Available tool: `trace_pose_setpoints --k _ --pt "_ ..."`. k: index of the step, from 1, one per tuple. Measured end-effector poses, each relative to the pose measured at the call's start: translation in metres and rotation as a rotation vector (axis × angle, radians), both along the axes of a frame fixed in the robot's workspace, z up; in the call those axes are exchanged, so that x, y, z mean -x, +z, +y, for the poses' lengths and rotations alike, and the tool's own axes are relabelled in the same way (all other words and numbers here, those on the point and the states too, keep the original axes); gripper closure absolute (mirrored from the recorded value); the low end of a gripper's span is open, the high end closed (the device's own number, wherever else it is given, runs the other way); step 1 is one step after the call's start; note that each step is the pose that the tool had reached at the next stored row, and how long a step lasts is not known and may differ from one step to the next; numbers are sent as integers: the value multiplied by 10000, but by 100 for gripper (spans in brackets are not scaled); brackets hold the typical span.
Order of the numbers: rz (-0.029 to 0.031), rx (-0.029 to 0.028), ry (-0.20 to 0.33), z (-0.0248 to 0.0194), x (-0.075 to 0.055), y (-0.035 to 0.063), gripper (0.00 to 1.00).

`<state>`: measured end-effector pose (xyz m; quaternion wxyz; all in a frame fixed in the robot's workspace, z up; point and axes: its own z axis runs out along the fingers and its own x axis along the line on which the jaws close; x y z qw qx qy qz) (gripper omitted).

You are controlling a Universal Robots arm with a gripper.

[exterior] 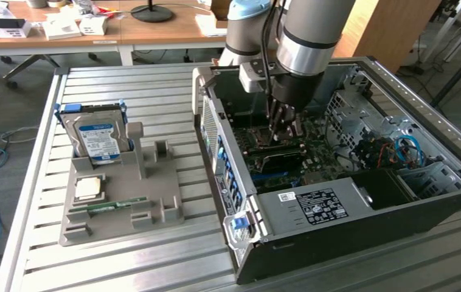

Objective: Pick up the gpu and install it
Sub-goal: 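Press down on the gpu until it lock into place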

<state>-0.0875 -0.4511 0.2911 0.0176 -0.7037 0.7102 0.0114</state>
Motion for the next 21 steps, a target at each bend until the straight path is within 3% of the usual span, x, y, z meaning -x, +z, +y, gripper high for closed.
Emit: trace_pose_setpoints --k 7,21 --pt "0 0 0 0 0 -83 89" --pt "-1 -1 -1 -16 0 -93 89"
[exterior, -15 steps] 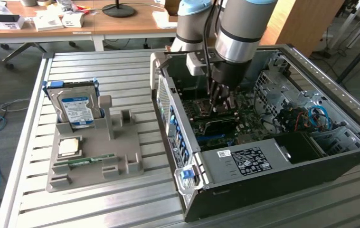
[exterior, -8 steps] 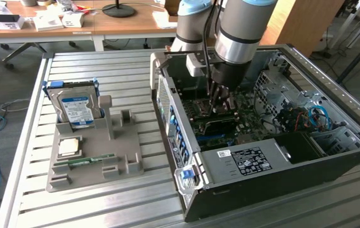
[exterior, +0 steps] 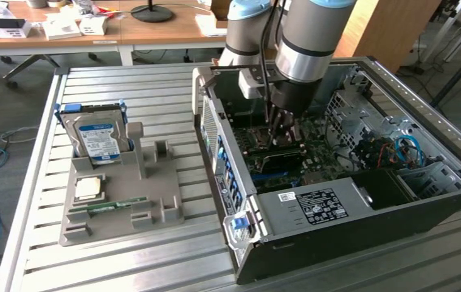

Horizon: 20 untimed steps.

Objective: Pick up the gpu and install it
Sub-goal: 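Press down on the gpu until it lock into place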

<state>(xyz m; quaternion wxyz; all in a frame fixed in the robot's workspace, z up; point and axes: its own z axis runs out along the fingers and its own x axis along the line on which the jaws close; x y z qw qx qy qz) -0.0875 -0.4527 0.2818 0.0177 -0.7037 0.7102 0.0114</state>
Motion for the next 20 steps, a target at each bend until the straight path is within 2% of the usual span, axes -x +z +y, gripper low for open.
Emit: trace_pose_setpoints --k 12,20 --pt "0 0 0 0 0 -78 89" --pt "-2 -4 1 1 -1 -97 89"
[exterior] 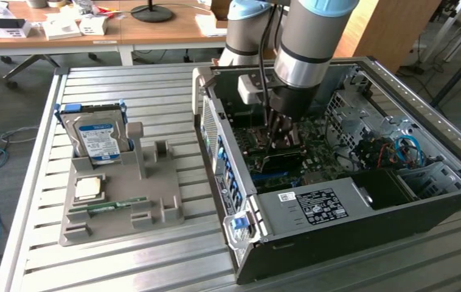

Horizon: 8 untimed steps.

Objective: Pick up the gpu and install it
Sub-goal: 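Press down on the gpu until it lock into place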

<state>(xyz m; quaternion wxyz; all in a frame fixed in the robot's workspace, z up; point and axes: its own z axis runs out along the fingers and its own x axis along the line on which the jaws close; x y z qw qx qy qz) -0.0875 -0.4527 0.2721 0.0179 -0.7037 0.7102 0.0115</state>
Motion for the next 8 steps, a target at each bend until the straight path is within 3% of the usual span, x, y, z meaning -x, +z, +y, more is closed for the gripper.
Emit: trace_pose_setpoints --k 8 --pt "4 6 0 -1 0 -21 89"
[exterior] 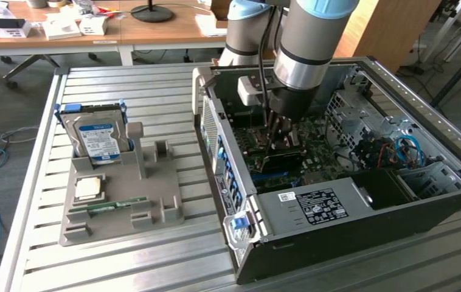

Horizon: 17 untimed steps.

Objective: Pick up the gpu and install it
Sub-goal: 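Press down on the gpu until it lock into place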

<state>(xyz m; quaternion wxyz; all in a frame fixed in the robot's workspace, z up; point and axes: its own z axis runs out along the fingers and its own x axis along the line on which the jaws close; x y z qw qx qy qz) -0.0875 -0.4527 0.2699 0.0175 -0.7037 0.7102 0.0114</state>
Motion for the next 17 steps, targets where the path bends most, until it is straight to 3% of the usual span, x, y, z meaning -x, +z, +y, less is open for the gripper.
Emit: trace_pose_setpoints --k 17 --pt "-2 -1 0 0 14 -22 89"
